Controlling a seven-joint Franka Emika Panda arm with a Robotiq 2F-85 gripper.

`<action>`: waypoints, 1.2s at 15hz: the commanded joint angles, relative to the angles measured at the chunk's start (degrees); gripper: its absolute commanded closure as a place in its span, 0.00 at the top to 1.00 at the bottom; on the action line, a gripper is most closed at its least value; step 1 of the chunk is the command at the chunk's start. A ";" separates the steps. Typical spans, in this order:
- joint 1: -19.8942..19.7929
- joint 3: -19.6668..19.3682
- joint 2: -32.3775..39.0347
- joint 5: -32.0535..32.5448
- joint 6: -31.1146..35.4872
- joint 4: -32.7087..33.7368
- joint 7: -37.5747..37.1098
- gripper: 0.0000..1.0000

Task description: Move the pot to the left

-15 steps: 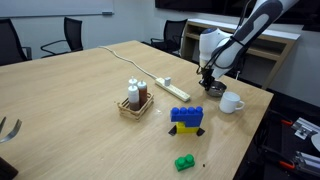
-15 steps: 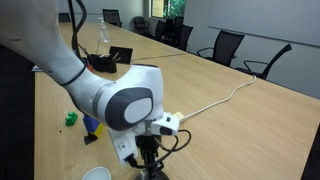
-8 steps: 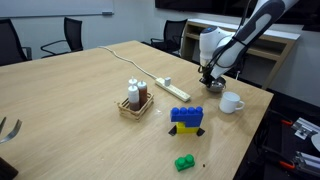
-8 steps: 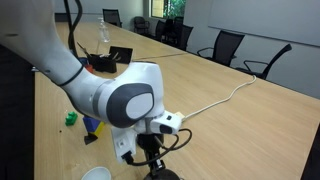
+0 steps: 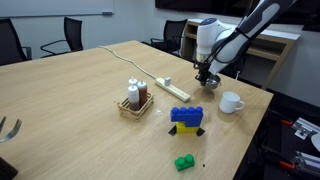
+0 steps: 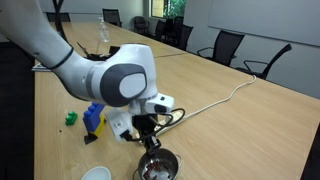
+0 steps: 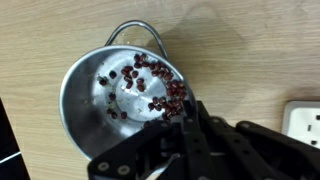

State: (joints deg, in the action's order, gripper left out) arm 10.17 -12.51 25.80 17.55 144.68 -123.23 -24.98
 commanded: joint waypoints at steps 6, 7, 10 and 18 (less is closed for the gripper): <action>-0.96 8.97 -1.09 -0.03 -5.28 4.50 16.73 0.01; -0.93 10.09 -0.83 0.07 -5.92 5.52 19.18 0.01; -1.74 14.23 0.06 -1.88 -9.20 8.22 28.17 0.01; -1.15 20.19 5.89 -2.21 -15.98 15.81 46.19 0.01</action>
State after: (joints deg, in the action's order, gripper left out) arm 9.69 5.87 29.80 14.86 131.99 -111.17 16.08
